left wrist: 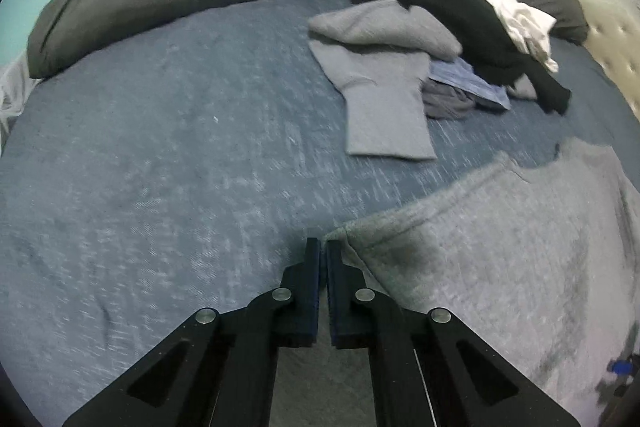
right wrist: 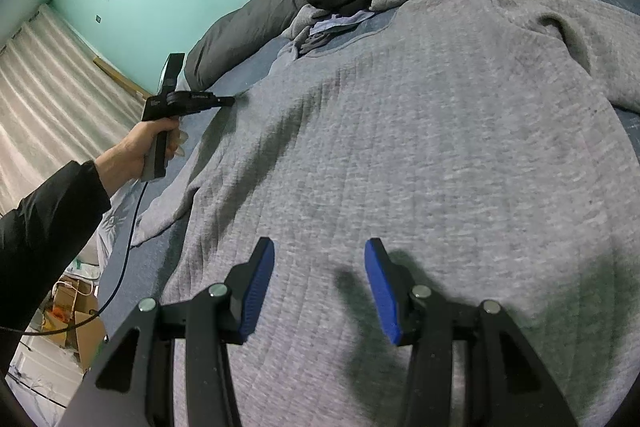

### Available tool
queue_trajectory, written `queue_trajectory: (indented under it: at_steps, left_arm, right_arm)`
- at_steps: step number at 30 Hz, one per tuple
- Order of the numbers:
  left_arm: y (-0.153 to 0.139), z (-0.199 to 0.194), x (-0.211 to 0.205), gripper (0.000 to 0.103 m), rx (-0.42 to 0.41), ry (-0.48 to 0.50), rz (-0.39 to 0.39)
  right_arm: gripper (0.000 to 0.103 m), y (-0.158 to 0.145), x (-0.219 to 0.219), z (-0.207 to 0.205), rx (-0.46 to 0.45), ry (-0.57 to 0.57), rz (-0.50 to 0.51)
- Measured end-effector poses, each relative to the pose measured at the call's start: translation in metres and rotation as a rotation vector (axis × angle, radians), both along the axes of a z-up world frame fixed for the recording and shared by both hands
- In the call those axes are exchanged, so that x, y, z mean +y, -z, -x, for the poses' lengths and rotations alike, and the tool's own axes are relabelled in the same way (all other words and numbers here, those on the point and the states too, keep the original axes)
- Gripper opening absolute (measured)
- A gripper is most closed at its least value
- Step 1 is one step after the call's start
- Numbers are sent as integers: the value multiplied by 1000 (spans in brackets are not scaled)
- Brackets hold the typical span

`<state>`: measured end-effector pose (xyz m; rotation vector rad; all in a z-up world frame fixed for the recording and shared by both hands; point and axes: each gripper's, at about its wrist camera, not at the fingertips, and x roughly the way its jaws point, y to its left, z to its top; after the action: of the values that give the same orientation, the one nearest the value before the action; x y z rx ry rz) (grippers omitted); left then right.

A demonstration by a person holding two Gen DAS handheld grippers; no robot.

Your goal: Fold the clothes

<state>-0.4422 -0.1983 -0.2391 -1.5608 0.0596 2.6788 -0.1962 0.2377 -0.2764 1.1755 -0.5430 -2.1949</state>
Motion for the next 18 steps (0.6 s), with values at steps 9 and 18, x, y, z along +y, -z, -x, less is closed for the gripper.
queue_trajectory:
  at_steps: [9,18]
  left_arm:
    - [25,27,-2,3,-53,-31,34]
    - [7,12,-14,13,-17,-12,-9]
  right_arm:
    - [48,0,5,2,-6,-2,11]
    - [48,-1,8,3,-3,1,20]
